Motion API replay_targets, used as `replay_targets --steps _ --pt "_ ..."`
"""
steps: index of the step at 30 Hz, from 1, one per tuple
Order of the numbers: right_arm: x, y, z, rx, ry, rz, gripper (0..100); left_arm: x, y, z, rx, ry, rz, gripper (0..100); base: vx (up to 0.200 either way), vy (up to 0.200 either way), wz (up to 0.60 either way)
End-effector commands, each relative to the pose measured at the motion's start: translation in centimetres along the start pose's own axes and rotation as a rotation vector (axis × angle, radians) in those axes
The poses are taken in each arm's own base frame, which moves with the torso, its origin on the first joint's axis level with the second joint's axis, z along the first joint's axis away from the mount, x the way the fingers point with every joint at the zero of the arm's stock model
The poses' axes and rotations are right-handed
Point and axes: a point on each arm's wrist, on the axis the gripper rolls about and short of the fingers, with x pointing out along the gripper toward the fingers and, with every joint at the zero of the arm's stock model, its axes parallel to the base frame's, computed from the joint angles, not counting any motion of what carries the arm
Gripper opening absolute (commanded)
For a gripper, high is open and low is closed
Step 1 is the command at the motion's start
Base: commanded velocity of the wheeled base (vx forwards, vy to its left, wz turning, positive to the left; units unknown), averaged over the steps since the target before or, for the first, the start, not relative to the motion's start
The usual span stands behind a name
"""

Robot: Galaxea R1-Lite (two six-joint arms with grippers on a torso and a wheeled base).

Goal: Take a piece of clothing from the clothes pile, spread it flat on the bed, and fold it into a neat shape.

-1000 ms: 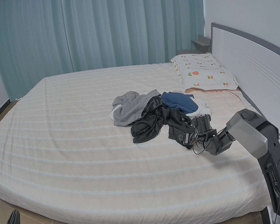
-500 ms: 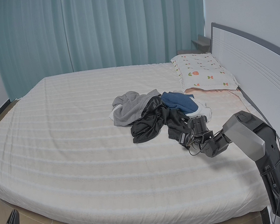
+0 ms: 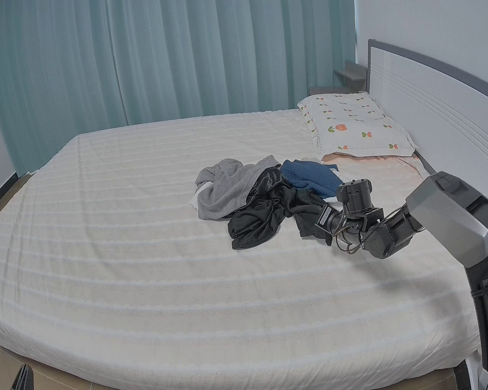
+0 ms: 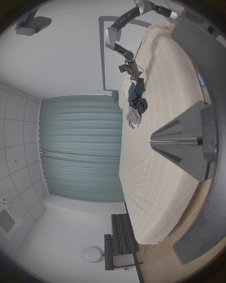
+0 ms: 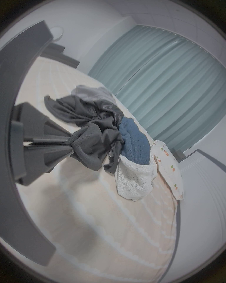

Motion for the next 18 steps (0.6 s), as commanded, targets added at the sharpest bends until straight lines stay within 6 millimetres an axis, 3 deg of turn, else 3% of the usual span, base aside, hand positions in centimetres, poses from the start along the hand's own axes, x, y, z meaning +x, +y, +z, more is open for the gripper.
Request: replay_targets --steps 1,10,13,14,15,16,17,18 --pt "-6.5 3.2 3.1 0.105 0.027 0.120 0 0.0 0.0 -0.5 0.009 0.005 -0.001 0 0.000 0.000 0.00" --pt "-16.7 3.5 3.5 0.119 0.113 0.213 0 0.0 -0.2 -0.5 0.053 0.007 -0.087 0 0.000 0.000 0.00" --pt "-19.7 4.2 4.5 0.115 0.070 0.275 0 -0.1 -0.3 0.3 0.045 -0.021 -0.106 0 0.000 0.000 0.00" --pt "-20.5 4.4 4.9 0.113 0.059 0.291 0 -0.6 -0.3 2.5 0.011 -0.091 -0.121 0 0.000 0.000 0.00" --pt "-20.6 4.4 4.9 0.113 0.057 0.293 0 -0.7 -0.4 3.0 0.002 -0.106 -0.123 0 0.000 0.000 0.00" --pt "-21.6 4.7 5.3 0.107 0.043 0.313 0 -1.3 -0.5 8.1 -0.117 -0.189 -0.150 0 0.000 0.000 0.00" --pt "-22.1 5.0 5.7 0.100 0.032 0.330 0 -0.5 -0.7 11.2 -0.219 -0.156 -0.163 0 0.000 0.000 0.00" --pt "-22.4 5.2 5.7 0.094 0.028 0.340 0 0.6 -0.8 12.5 -0.226 -0.100 -0.157 0 0.000 0.000 0.00"
